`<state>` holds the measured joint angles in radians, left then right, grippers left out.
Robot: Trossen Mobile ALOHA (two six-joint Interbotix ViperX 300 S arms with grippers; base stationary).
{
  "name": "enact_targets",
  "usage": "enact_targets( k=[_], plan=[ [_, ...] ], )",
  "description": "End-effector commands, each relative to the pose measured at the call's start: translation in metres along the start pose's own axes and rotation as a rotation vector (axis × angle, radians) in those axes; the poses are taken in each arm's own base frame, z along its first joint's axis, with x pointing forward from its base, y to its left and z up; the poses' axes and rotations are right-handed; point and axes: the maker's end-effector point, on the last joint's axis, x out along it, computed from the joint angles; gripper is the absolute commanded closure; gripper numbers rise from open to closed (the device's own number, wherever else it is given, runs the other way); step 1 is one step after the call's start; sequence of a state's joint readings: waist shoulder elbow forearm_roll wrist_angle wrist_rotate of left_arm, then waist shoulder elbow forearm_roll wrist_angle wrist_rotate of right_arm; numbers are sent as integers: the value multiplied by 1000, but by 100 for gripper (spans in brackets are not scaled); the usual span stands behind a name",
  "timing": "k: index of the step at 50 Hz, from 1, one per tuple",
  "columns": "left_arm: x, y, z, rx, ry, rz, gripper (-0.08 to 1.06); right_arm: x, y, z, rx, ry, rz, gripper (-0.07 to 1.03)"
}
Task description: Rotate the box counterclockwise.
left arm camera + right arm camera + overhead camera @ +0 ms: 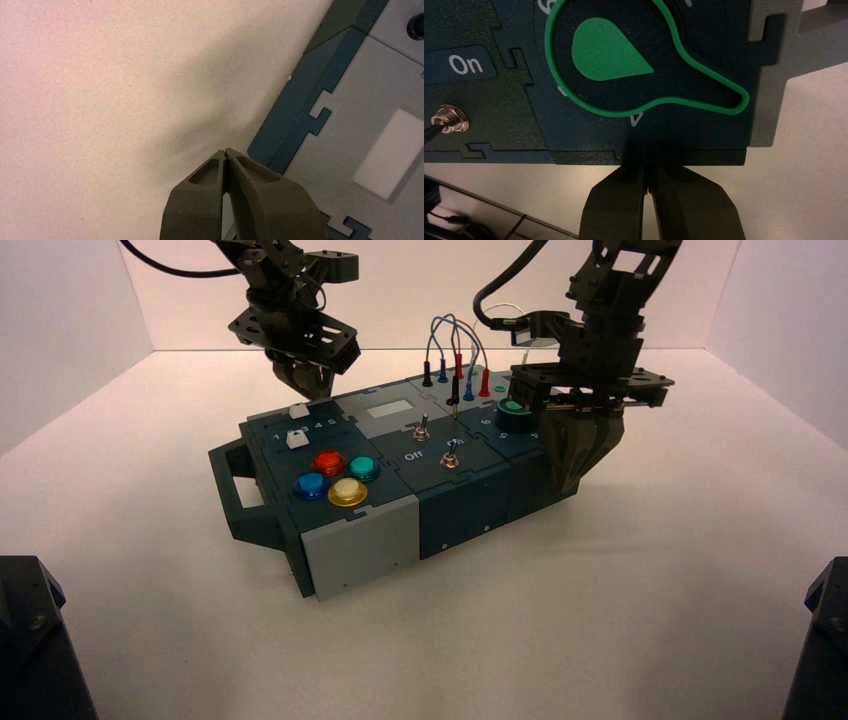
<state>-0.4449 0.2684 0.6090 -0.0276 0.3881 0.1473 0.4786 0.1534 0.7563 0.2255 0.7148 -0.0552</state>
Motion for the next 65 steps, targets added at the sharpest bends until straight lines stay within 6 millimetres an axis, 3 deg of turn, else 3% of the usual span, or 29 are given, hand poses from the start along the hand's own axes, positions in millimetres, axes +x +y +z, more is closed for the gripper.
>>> enact_targets(
  k=[1, 36, 65],
  plan=[
    [3, -22, -11, 52, 53, -24, 100, -17, 4, 38, -7, -97, 5, 99],
    [6, -30, -16, 107, 119, -40, 100, -23, -8, 75, -8, -138, -17, 99],
    [4, -69, -1, 206, 116, -68, 100, -26, -11, 104, -34, -168, -41, 99]
  ],
)
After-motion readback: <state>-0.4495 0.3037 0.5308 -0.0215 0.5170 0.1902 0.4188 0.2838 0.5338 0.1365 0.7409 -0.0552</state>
